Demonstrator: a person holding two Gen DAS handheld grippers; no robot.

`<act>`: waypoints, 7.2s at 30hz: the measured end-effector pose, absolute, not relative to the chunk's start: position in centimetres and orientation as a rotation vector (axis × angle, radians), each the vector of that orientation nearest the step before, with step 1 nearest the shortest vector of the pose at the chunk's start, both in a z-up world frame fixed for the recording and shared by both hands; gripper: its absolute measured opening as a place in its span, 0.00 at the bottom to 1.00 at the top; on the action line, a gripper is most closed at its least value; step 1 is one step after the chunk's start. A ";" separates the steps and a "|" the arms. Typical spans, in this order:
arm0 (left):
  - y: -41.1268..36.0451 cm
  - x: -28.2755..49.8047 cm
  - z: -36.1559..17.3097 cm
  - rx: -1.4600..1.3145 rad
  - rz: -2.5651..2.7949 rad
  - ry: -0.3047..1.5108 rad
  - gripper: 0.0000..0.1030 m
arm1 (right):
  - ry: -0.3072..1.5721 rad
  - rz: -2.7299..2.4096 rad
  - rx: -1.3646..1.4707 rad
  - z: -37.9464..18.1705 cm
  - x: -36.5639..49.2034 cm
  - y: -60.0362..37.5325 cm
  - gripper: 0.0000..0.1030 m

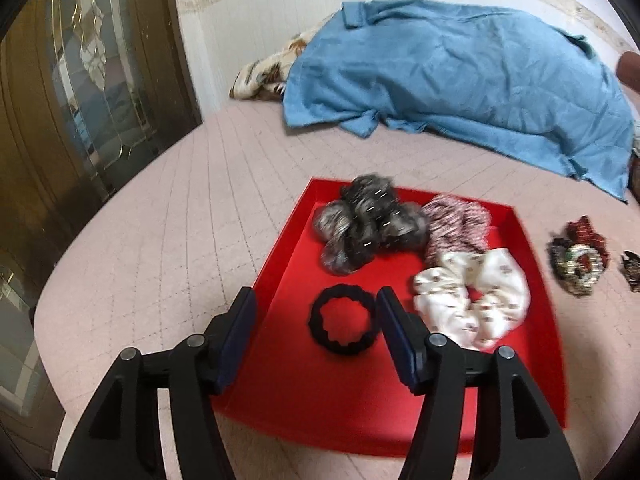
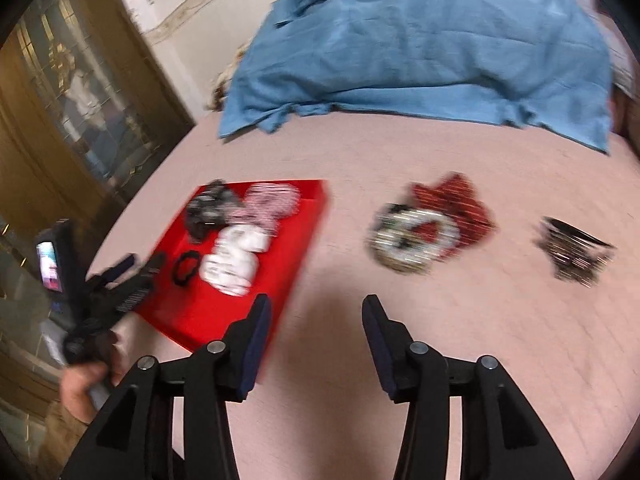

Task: Organize jewelry
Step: 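Lift both open tools out of the red tray, then grasp the red polka-dot scrunchie with the left tool while the right tool grasps the black rhinestone hair clip, then carry the red scrunchie with the left tool while the right tool carries the hair clip over the red tray, then lower the scrunchie and hair clip into the red tray and open both tools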

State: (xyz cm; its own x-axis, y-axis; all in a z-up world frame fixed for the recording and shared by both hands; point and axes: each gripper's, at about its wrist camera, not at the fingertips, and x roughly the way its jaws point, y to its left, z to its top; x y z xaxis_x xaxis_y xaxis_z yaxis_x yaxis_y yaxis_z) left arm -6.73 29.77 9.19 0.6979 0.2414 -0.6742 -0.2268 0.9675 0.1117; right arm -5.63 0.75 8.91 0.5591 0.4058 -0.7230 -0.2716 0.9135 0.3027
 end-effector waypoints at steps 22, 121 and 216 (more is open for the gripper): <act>10.0 -3.4 12.0 0.144 -0.180 0.849 0.67 | 0.852 0.101 0.446 4.4 -6.6 -21.5 0.57; 10.7 -6.7 11.9 -0.308 -0.299 0.964 0.11 | 0.762 0.135 0.661 4.8 -8.1 -21.3 0.09; 35.8 -5.9 6.7 -0.419 0.087 0.895 0.12 | 0.961 0.597 0.030 7.5 -2.4 15.3 0.09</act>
State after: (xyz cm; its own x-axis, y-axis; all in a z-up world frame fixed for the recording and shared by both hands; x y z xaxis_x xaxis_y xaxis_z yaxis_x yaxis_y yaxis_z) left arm -5.94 35.81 6.75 0.6275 -0.0995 -0.7722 -0.2463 0.9155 -0.3180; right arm -2.37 15.31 7.47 0.4252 0.4904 -0.7608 -0.4643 0.8397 0.2818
